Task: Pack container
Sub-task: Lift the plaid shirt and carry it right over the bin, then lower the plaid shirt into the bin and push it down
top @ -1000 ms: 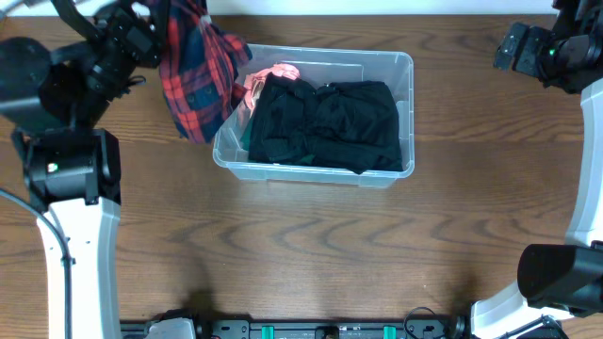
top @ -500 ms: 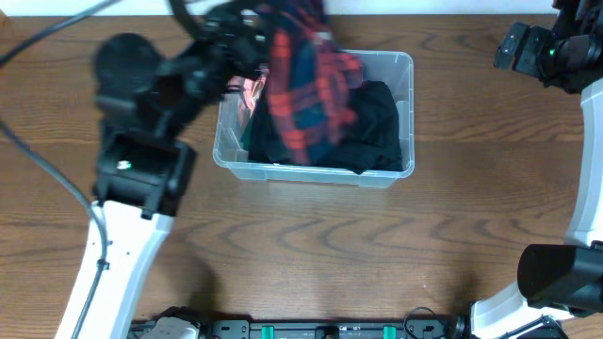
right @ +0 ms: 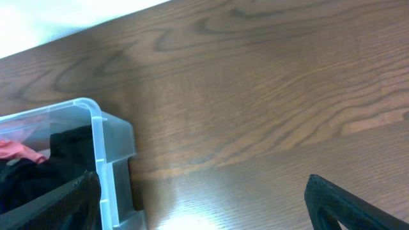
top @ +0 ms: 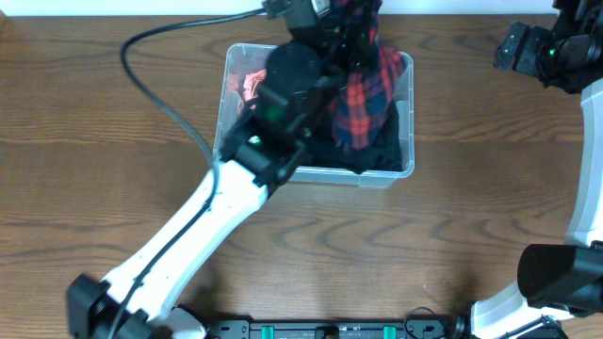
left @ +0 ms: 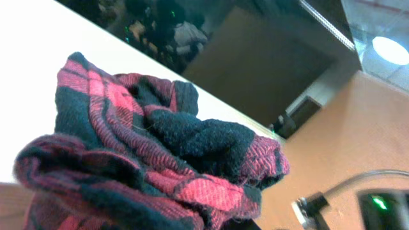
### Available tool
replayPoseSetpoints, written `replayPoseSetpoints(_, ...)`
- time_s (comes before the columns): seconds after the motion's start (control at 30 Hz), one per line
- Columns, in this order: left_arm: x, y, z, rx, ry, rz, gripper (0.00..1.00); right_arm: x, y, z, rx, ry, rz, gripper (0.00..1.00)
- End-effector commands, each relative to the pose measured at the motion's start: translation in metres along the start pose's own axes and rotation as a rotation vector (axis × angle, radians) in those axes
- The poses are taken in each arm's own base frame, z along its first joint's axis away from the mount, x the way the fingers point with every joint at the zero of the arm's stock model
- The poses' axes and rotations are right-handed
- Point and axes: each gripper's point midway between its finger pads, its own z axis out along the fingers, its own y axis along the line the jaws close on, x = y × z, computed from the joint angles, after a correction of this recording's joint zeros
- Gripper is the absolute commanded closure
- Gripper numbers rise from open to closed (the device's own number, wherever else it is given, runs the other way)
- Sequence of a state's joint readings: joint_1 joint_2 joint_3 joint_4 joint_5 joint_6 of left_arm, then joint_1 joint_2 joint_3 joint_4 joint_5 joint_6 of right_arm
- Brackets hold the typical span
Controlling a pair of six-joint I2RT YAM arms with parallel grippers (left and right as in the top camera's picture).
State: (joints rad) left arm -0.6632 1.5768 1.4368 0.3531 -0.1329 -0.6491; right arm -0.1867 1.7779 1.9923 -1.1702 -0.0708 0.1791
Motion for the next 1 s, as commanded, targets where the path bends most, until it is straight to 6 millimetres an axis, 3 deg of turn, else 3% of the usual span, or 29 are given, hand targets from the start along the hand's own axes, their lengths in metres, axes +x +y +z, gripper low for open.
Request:
replayPoseSetpoints(0.0, -0.032, 0.001, 0.003, -0.044, -0.169, -0.031, 0.94, 0.002, 0.001, 0.001, 0.002, 0.005, 0.008, 0.01)
replayPoseSetpoints(0.3, -0.048, -0.009, 0.005, 0.024, -0.273, -0.134, 0.94, 0.002, 0.001, 0.001, 0.002, 0.005, 0.008, 0.01)
replayPoseSetpoints(0.6, -0.008, -0.009, 0.013, -0.006, -0.171, -0.134, 0.94, 0.002, 0.001, 0.001, 0.002, 0.006, 0.008, 0.01)
replayPoseSetpoints(0.97, 0.006, -0.026, 0.013, 0.039, -0.162, -0.15, 0.94, 0.002, 0.001, 0.001, 0.002, 0.005, 0.008, 0.01)
